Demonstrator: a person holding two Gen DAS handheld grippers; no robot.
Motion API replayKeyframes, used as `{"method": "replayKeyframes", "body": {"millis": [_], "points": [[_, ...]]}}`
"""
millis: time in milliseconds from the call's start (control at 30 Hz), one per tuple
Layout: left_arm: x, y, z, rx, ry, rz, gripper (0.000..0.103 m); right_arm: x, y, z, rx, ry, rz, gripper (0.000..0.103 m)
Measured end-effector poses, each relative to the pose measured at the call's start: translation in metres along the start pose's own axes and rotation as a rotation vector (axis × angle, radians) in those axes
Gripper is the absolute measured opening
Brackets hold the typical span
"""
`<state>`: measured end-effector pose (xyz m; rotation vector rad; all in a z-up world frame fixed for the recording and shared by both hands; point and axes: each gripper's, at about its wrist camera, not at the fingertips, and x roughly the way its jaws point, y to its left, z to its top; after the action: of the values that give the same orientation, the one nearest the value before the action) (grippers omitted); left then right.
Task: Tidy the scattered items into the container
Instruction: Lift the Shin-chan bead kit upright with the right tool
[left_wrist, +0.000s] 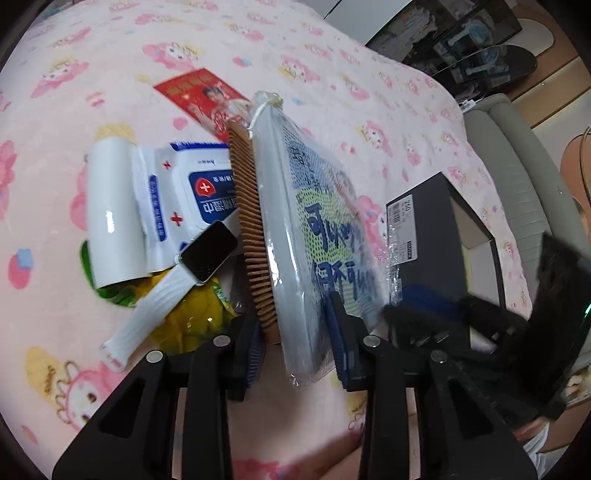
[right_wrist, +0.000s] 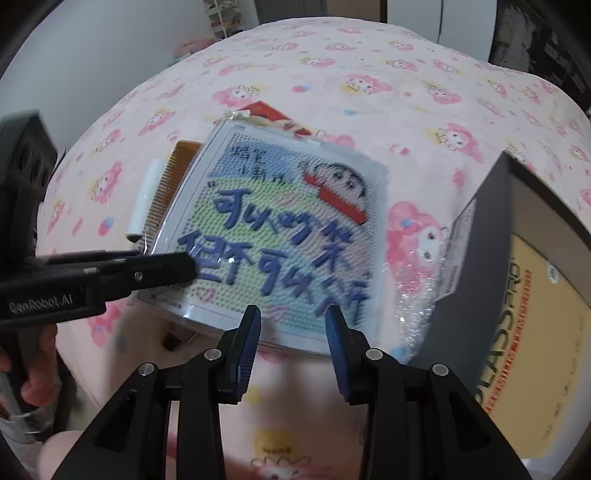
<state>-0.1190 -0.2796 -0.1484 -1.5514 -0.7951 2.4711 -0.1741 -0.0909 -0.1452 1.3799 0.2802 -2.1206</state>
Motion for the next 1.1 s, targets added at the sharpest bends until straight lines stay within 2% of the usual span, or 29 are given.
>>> {"method": "replayKeyframes", "body": {"millis": [33, 100, 167, 267, 367, 467, 600, 733, 833, 1000, 1067, 1100], "points": [[-0.006, 0.0, -0.001, 0.009, -0.006, 0.007, 0.031, -0.009, -0.001, 0.002, 0.01, -0.031, 0.016, 0.044], [-0.017, 0.003, -0.007, 0.017, -0.017, 0.023, 0.031, -0.018, -0.001, 0.004, 0.019, -0.057, 0.029, 0.056], [-0.021, 0.009, -0.013, 0.007, -0.016, 0.037, 0.032, -0.023, 0.0, 0.005, 0.021, -0.071, 0.045, 0.057], [-0.019, 0.024, -0.022, -0.023, 0.001, 0.075, 0.037, -0.006, 0.002, 0.003, 0.003, 0.001, 0.073, 0.057], [-0.023, 0.032, -0.027, -0.048, -0.03, 0.115, 0.044, 0.009, -0.001, 0.0, 0.004, 0.061, 0.101, 0.057], [-0.033, 0.023, -0.027, 0.011, -0.097, 0.162, 0.045, 0.015, 0.004, -0.009, -0.034, 0.085, 0.097, 0.057], [-0.048, 0.009, -0.017, 0.086, -0.183, 0.297, 0.043, 0.016, 0.021, -0.013, -0.127, 0.096, 0.079, 0.057], [-0.055, 0.004, -0.013, 0.108, -0.225, 0.251, 0.043, 0.026, 0.024, -0.017, -0.107, 0.117, 0.053, 0.057], [-0.04, -0.002, -0.015, 0.148, -0.168, 0.192, 0.043, 0.03, 0.028, -0.027, -0.157, 0.109, 0.02, 0.057], [0.008, -0.002, -0.01, 0.143, 0.018, 0.092, 0.046, 0.031, 0.029, -0.025, -0.146, 0.109, 0.054, 0.057], [0.024, 0.0, -0.007, 0.119, 0.08, 0.079, 0.041, 0.033, 0.031, -0.023, -0.14, 0.112, 0.056, 0.057], [0.027, 0.001, -0.006, 0.119, 0.086, 0.069, 0.038, 0.035, 0.032, -0.022, -0.139, 0.111, 0.058, 0.057]]}}
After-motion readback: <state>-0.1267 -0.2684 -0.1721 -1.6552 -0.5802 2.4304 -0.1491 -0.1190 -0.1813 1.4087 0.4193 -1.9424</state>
